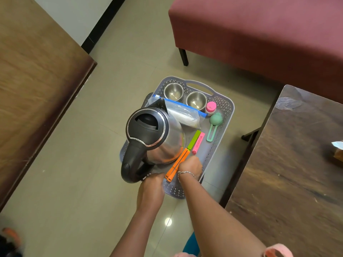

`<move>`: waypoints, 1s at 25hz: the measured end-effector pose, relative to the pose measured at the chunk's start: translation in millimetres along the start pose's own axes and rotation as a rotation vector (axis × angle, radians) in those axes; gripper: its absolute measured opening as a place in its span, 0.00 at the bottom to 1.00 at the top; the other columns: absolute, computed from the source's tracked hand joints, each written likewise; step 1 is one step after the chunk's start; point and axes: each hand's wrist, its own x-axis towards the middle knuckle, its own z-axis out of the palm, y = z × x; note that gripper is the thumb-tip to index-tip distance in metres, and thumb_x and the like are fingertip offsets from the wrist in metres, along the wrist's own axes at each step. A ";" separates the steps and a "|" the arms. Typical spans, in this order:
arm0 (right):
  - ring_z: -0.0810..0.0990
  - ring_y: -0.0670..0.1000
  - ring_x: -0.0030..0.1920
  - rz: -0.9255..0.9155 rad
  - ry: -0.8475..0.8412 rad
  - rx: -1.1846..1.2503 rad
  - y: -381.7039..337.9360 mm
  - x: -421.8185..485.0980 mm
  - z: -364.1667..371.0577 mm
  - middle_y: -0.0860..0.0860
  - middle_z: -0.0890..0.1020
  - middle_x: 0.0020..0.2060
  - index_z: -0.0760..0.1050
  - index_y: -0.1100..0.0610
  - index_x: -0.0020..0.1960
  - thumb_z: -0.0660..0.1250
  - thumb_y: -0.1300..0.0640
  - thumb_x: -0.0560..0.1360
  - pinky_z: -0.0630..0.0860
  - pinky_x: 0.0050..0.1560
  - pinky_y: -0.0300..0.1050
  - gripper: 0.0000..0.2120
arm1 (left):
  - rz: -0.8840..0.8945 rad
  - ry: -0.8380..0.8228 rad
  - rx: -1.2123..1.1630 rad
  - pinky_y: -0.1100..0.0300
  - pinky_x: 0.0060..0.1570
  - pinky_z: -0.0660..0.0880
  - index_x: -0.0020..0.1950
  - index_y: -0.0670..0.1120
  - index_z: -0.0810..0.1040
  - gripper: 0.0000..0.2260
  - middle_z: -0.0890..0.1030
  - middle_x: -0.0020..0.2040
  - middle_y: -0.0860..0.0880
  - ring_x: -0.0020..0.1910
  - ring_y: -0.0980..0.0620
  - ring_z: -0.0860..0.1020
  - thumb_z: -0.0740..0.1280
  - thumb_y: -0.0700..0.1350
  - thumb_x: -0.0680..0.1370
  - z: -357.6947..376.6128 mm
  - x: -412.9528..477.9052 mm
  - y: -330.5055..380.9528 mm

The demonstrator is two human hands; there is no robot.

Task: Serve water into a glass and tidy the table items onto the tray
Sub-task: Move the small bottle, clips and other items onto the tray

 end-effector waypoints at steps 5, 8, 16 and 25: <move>0.77 0.62 0.54 -0.252 0.045 -0.008 9.4 -24.7 -41.2 0.61 0.81 0.51 0.76 0.62 0.51 0.60 0.57 0.77 0.73 0.49 0.49 0.10 | -0.014 0.070 0.003 0.51 0.43 0.74 0.53 0.44 0.79 0.09 0.82 0.48 0.42 0.49 0.40 0.79 0.62 0.38 0.75 4.9 -15.2 16.7; 0.78 0.61 0.49 -0.549 0.202 -0.034 39.5 -36.0 -89.1 0.58 0.82 0.46 0.74 0.60 0.47 0.62 0.56 0.76 0.71 0.43 0.50 0.08 | 0.114 0.142 0.070 0.54 0.36 0.77 0.51 0.42 0.79 0.09 0.82 0.43 0.42 0.42 0.41 0.81 0.63 0.41 0.73 11.4 -26.9 49.0; 0.78 0.57 0.30 -0.671 0.606 0.009 202.4 -11.3 -212.7 0.52 0.80 0.33 0.74 0.57 0.38 0.62 0.53 0.72 0.72 0.27 0.44 0.09 | 0.347 0.057 0.069 0.54 0.32 0.77 0.50 0.40 0.79 0.13 0.81 0.43 0.40 0.40 0.41 0.81 0.73 0.36 0.67 69.3 -87.9 182.2; 0.79 0.56 0.32 -0.438 0.810 0.013 398.4 -1.3 -328.1 0.51 0.81 0.35 0.76 0.56 0.39 0.57 0.51 0.72 0.74 0.30 0.44 0.12 | 0.747 -0.186 0.242 0.53 0.30 0.77 0.42 0.41 0.76 0.07 0.78 0.39 0.43 0.37 0.41 0.79 0.72 0.38 0.68 160.3 -175.3 301.7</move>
